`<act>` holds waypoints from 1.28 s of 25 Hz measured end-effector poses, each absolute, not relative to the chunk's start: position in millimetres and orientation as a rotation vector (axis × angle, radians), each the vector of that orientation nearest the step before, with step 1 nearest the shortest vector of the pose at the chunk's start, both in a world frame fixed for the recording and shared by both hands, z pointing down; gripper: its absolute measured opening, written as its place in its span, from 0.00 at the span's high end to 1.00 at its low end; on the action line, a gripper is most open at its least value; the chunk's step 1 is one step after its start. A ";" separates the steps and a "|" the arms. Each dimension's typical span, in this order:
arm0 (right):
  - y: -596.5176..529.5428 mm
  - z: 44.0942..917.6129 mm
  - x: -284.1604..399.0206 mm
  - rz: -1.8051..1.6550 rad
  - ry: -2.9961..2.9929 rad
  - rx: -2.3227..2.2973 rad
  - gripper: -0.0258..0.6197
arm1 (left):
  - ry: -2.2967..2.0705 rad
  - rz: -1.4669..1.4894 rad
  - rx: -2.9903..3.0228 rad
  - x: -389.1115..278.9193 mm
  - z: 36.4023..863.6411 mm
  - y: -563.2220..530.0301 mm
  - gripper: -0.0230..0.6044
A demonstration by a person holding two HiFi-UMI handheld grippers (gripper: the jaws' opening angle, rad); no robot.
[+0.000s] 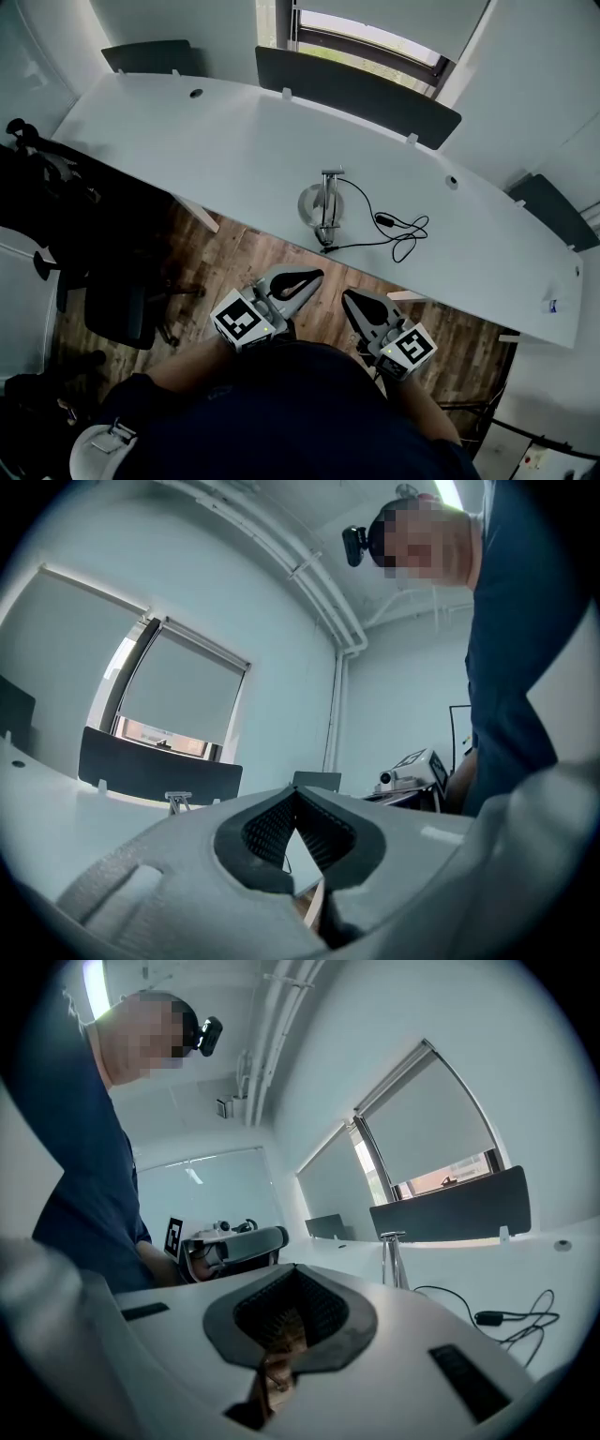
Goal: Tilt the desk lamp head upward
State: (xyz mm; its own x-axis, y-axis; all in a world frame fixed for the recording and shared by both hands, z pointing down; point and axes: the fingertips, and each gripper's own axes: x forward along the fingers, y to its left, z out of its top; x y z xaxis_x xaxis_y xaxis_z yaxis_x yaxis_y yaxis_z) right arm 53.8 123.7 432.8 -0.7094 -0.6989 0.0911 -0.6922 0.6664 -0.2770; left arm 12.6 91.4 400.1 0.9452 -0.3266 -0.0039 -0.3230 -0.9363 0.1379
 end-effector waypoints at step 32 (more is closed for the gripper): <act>-62.8 472.6 74.3 -0.699 2.869 -1.168 0.95 | -0.421 0.222 3.070 31.4 475.4 -102.3 0.95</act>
